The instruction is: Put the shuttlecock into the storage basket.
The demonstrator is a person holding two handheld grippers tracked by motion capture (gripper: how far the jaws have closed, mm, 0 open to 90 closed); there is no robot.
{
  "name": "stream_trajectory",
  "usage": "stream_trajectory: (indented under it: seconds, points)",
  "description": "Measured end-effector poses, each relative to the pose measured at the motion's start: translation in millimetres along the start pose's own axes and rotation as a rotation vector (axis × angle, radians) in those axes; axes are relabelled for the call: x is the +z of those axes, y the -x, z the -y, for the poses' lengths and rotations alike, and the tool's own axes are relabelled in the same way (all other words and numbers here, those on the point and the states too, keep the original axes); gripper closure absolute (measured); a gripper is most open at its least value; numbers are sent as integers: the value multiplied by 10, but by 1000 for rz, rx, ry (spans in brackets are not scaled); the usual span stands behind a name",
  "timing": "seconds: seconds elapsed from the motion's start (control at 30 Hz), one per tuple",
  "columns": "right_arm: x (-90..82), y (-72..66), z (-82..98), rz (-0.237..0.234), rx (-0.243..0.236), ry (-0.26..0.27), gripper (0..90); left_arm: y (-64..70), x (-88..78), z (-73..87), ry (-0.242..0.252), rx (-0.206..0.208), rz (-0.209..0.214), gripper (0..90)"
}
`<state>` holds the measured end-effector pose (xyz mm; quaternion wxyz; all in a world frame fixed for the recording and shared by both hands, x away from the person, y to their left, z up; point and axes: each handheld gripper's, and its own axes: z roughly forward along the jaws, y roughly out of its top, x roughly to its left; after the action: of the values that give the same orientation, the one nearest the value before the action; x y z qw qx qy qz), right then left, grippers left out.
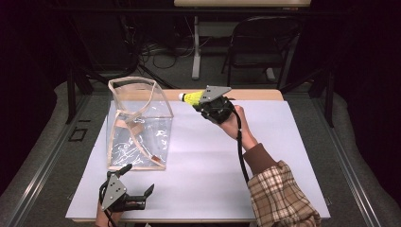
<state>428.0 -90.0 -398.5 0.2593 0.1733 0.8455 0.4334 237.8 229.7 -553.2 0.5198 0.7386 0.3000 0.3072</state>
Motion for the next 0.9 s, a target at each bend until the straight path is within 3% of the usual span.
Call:
stream_trajectory:
  seconds: [0.9]
  points:
    - [80,10,-204,-11,-6,23,894,-3,9,-2,-4,2,0,0]
